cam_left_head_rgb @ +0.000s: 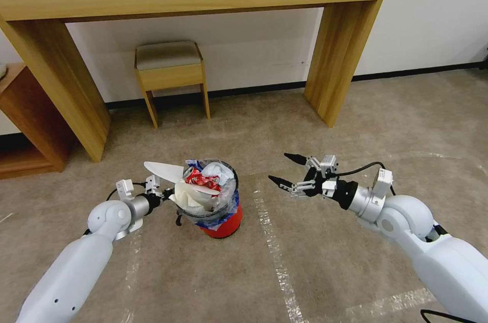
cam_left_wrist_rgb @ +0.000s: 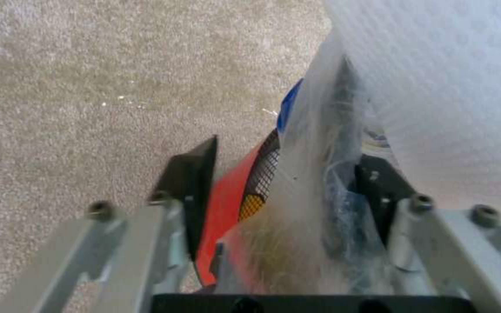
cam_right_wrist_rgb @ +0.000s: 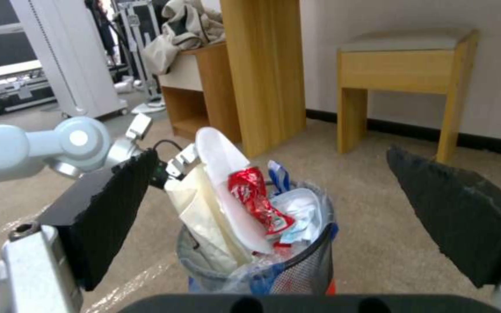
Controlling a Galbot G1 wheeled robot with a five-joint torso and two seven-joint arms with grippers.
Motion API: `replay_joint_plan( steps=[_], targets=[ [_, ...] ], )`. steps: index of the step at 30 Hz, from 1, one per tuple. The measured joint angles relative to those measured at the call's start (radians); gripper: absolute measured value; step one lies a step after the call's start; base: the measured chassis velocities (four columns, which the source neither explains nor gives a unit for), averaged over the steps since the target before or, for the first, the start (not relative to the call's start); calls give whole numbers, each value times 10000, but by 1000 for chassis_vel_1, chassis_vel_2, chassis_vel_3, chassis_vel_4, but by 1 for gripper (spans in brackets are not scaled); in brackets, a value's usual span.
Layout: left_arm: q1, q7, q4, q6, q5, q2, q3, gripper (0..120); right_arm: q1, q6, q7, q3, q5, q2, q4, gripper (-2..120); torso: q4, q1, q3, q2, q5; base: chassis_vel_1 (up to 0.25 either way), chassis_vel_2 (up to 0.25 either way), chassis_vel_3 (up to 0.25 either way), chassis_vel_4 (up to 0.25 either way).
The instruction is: Pick up the trash bin and place the garbage on the floor into it.
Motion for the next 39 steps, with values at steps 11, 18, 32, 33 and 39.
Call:
replay_joint_plan(
  steps=[11, 18, 32, 33, 39],
  targets=[
    [42, 17, -294, -116, -19, -28, 0, 95, -408, 106, -111, 292, -316, 47, -121, 100, -2, 0, -1, 0, 0, 0, 0, 0, 0],
    [180, 230, -410, -366, 67, -52, -44, 100, -616, 170, -187, 453, -471, 111, -207, 100, -1, 0, 0, -1, 1, 0, 0, 0, 0],
    [296, 286, -481, -482, 210, -17, -81, 100, -889, 215, -207, 687, -590, 170, -222, 100, -1, 0, -1, 0, 0, 0, 0, 0, 0],
    [296, 288, -498, -497, 246, -13, -94, 100, -928, 218, -206, 729, -592, 170, -207, 100, -2, 0, -1, 0, 0, 0, 0, 0, 0],
    [648, 337, -920, -535, 919, 386, -375, 100, -1426, 252, -46, 1441, -605, 156, 97, 100, 5, 1, -1, 0, 0, 0, 0, 0, 0]
  ],
)
